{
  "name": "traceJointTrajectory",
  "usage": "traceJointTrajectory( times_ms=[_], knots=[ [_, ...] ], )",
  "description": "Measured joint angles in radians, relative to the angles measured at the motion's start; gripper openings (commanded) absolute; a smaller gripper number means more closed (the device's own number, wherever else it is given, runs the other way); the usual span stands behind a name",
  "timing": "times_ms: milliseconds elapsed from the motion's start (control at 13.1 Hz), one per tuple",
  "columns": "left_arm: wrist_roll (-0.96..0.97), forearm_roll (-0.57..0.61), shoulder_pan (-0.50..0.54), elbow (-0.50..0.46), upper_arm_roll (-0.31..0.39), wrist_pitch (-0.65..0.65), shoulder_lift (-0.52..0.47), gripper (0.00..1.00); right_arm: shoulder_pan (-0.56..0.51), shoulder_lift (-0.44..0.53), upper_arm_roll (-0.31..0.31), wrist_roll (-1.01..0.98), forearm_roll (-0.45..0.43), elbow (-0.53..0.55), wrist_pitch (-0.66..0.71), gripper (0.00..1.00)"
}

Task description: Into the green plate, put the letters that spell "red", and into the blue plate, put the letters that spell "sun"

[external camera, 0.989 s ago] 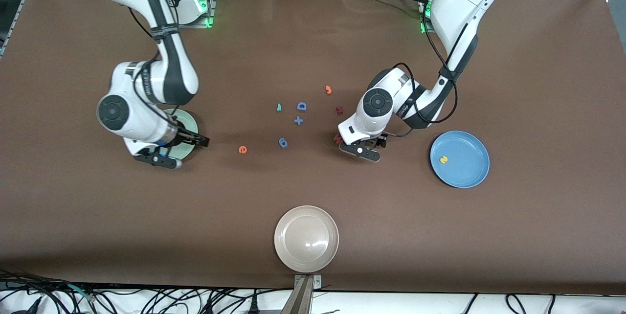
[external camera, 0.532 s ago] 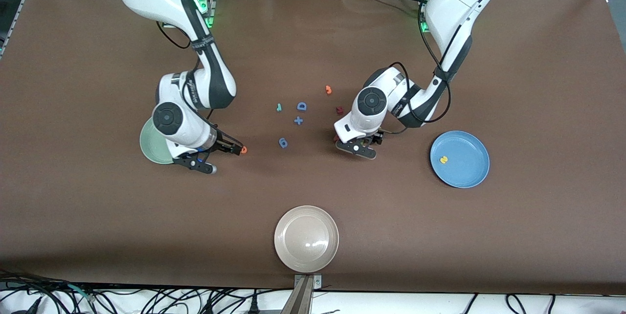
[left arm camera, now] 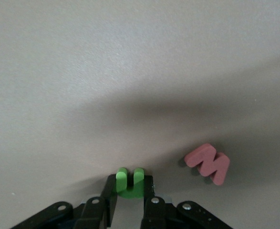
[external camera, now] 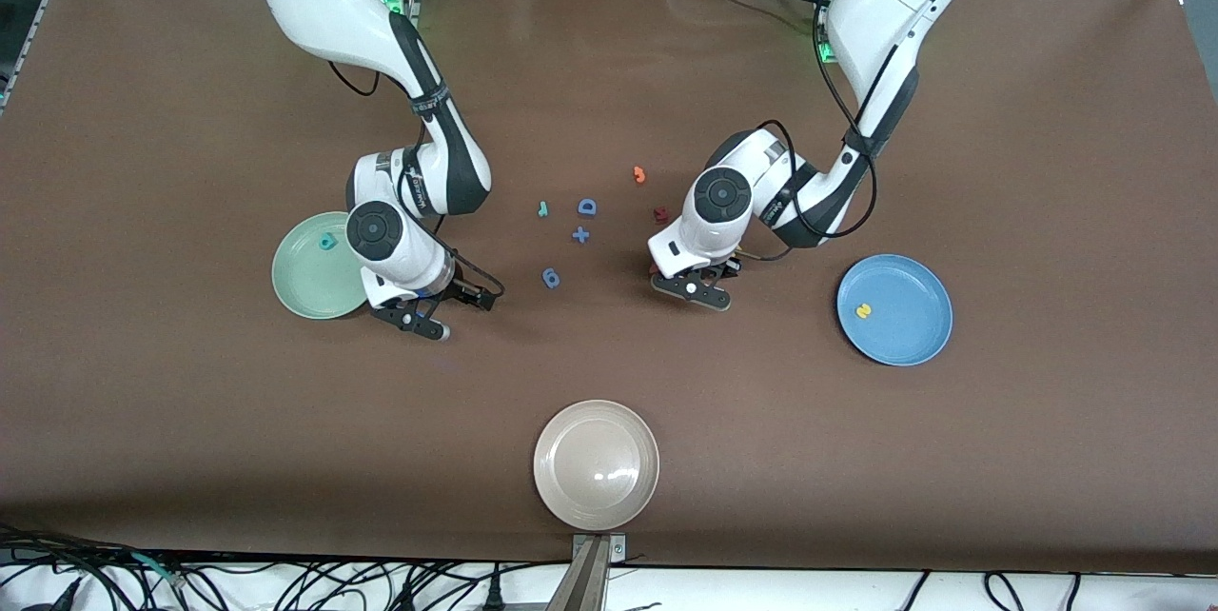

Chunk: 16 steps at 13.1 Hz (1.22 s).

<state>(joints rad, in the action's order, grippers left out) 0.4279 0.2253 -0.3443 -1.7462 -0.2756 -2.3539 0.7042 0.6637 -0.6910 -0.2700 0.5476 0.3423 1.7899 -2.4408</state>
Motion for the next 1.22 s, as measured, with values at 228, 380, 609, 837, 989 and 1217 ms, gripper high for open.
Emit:
traceJointTrajectory(
  times_ms=[228, 380, 609, 837, 989, 1217],
  knots=[
    [-0.001, 0.0, 0.026, 0.016, 0.002, 0.079, -0.044, 0.0, 0.009, -0.015, 0.005, 0.031, 0.0, -0.004, -0.025, 0.76],
    [-0.019, 0.0, 0.06, 0.022, 0.001, 0.161, -0.1, 0.0, 0.01, -0.016, 0.005, 0.037, 0.0, -0.005, -0.025, 0.76],
    [-0.185, -0.005, 0.131, 0.025, 0.001, 0.298, -0.175, 0.0, 0.011, -0.016, 0.006, 0.038, 0.0, -0.006, -0.025, 0.64],
    [-0.408, -0.011, 0.241, 0.025, 0.002, 0.38, -0.214, 0.0, 0.012, -0.016, 0.009, 0.041, 0.0, -0.01, -0.025, 0.55],
    [-0.572, -0.011, 0.326, 0.022, 0.003, 0.401, -0.217, 0.0, 0.012, -0.016, 0.01, 0.044, 0.0, -0.012, -0.024, 0.55],
    [-0.738, -0.011, 0.439, 0.0, 0.005, 0.403, -0.21, 0.0, 0.012, -0.016, 0.011, 0.044, 0.0, -0.012, -0.024, 0.56]
  ],
)
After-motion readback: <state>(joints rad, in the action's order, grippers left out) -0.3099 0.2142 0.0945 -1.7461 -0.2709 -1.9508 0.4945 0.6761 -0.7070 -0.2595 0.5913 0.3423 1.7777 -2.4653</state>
